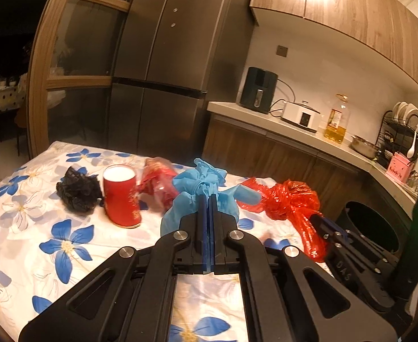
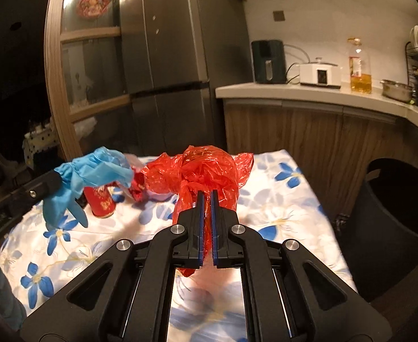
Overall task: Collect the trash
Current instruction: 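Carry the blue and red bags over the black bin with both tools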
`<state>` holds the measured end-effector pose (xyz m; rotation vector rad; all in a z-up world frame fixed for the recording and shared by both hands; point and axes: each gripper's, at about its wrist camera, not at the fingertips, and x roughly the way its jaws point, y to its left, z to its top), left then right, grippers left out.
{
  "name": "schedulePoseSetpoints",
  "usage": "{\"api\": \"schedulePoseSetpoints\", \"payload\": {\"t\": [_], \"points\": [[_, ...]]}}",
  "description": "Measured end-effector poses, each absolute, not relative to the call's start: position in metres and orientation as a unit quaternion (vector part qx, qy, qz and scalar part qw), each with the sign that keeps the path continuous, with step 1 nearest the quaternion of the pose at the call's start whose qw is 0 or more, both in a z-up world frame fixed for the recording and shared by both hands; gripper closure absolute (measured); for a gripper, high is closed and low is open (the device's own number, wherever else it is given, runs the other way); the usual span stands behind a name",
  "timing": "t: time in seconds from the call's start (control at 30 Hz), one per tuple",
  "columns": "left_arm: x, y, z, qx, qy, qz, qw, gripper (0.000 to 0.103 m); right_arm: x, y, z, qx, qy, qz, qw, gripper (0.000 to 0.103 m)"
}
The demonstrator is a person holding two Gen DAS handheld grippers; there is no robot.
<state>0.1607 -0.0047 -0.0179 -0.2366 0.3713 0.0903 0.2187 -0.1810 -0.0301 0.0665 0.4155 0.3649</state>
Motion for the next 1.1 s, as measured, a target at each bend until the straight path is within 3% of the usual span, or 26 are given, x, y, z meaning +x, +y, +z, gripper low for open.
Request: {"api": "schedulePoseSetpoints", "payload": {"t": [1.1], "points": [[0.206,-0.161,0.018,-0.040,0.166,-0.074,0.983,0.102,0.173,-0.346,0.008,0.086,0.128,0.027,0.988,0.099]]}}
